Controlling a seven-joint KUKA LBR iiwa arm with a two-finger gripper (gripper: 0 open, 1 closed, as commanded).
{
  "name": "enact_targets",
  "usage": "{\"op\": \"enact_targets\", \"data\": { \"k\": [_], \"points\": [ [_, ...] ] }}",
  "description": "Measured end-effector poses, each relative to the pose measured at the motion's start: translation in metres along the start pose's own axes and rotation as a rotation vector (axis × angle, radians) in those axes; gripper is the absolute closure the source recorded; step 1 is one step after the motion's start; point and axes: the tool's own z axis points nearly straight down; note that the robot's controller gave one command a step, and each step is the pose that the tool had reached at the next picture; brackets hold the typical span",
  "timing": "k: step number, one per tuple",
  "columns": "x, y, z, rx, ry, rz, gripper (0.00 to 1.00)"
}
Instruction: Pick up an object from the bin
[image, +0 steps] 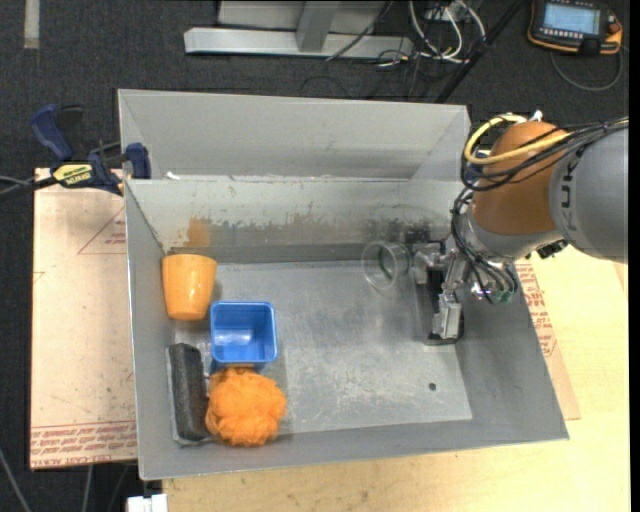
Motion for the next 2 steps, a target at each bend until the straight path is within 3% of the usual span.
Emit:
{"op": "enact_targets", "data": {
  "k": [1, 2],
  "points": [
    [0.034, -0.012, 0.004, 0.0, -0.048, 0.052, 0.0],
    [0.054, -0.02, 0.005, 0.004, -0.045, 0.047, 0.0]
  ]
}}
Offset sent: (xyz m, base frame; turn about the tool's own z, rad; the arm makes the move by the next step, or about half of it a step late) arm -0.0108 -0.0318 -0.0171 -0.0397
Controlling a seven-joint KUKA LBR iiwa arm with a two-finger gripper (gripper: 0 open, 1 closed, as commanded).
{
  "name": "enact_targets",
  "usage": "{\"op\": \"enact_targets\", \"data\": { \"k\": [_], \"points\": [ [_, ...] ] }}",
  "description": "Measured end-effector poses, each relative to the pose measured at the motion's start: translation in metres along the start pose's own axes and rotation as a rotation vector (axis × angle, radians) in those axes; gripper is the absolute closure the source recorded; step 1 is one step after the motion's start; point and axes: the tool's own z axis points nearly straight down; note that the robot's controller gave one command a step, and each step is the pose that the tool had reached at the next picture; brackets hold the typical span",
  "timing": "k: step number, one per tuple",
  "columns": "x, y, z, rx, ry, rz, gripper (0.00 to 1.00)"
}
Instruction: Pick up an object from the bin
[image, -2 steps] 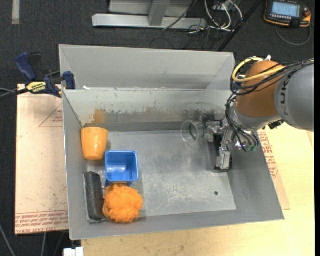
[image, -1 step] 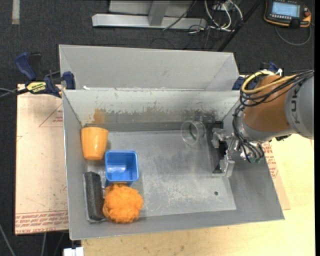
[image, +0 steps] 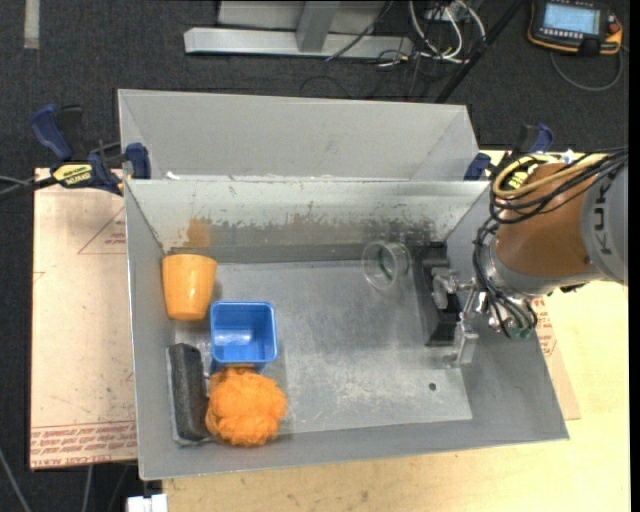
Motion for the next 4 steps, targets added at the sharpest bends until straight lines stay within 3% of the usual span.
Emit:
{"op": "enact_targets", "data": {
  "k": [1, 2, 3, 4],
  "points": [
    [-0.008, -0.007, 0.005, -0.005, -0.002, 0.108, 0.0],
    [-0.022, -0.007, 0.012, -0.007, 0.008, 0.149, 0.0],
    [-0.002, -0.013, 0.011, 0.0, -0.005, -0.155, 0.0],
    [0.043, -0.01, 0.007, -0.012, -0.019, 0.214, 1.0]
  ]
}}
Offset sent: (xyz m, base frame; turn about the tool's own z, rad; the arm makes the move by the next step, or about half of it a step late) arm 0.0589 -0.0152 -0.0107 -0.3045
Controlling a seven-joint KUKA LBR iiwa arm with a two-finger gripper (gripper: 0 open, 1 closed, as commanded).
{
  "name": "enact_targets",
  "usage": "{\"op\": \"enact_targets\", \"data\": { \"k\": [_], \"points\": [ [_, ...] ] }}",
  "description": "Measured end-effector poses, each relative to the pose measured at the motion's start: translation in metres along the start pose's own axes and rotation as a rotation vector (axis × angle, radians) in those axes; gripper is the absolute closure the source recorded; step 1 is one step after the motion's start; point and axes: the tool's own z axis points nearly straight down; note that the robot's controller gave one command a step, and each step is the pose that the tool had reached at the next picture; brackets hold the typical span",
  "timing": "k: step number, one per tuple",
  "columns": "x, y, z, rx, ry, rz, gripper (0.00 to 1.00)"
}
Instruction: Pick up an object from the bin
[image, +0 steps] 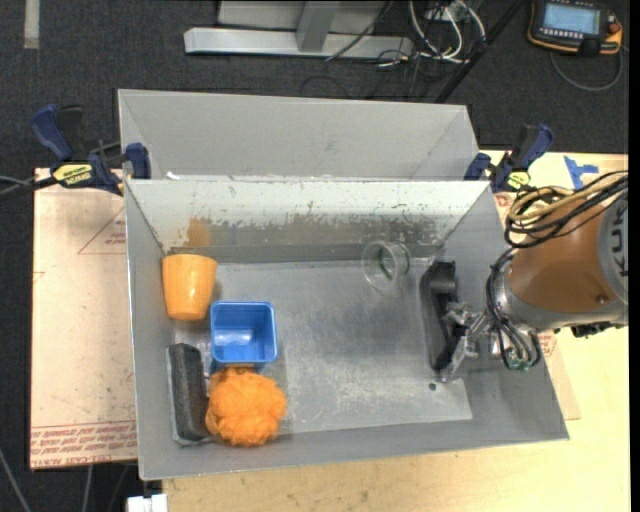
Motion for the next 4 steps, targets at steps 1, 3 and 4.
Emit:
{"op": "enact_targets", "data": {
  "k": [1, 3, 4],
  "points": [
    [0.0, 0.0, 0.0, 0.0, 0.0, 0.0, 1.0],
    [0.014, 0.0, 0.002, -0.001, -0.024, -0.499, 1.0],
    [0.012, -0.004, -0.046, -0.005, -0.013, -0.471, 1.0]
  ]
}}
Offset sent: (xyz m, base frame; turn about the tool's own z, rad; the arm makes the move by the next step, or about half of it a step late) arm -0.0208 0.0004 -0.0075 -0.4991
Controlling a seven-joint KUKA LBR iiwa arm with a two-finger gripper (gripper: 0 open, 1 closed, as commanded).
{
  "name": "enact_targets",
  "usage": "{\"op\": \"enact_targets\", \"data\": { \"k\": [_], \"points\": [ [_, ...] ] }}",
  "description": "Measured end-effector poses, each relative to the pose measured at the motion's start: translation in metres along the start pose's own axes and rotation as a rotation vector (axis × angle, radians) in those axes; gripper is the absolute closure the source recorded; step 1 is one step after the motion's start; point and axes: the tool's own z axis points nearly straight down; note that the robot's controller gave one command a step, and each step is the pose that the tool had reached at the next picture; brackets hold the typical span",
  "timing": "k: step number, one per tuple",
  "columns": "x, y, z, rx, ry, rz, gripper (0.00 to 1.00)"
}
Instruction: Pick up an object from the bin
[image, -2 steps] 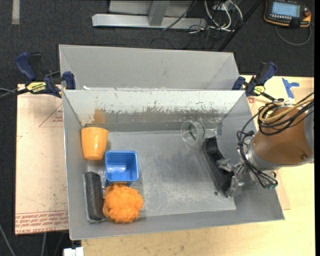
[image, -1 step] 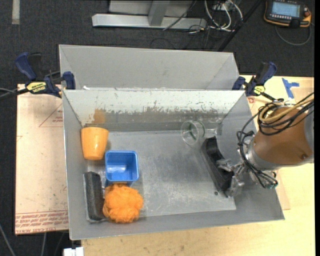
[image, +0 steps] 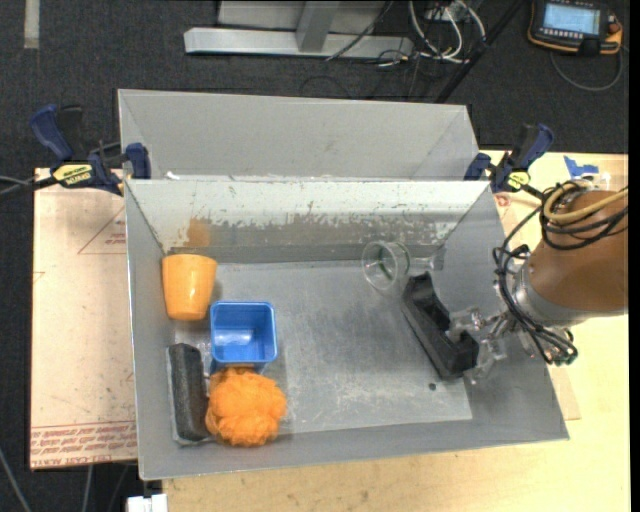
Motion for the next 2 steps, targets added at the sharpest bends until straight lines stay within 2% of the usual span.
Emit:
{"op": "enact_targets", "data": {
  "k": [1, 2],
  "points": [
    [-0.036, -0.003, -0.015, 0.005, -0.004, 0.033, 1.0],
    [-0.024, 0.001, -0.063, -0.005, 0.007, 0.027, 1.0]
  ]
}}
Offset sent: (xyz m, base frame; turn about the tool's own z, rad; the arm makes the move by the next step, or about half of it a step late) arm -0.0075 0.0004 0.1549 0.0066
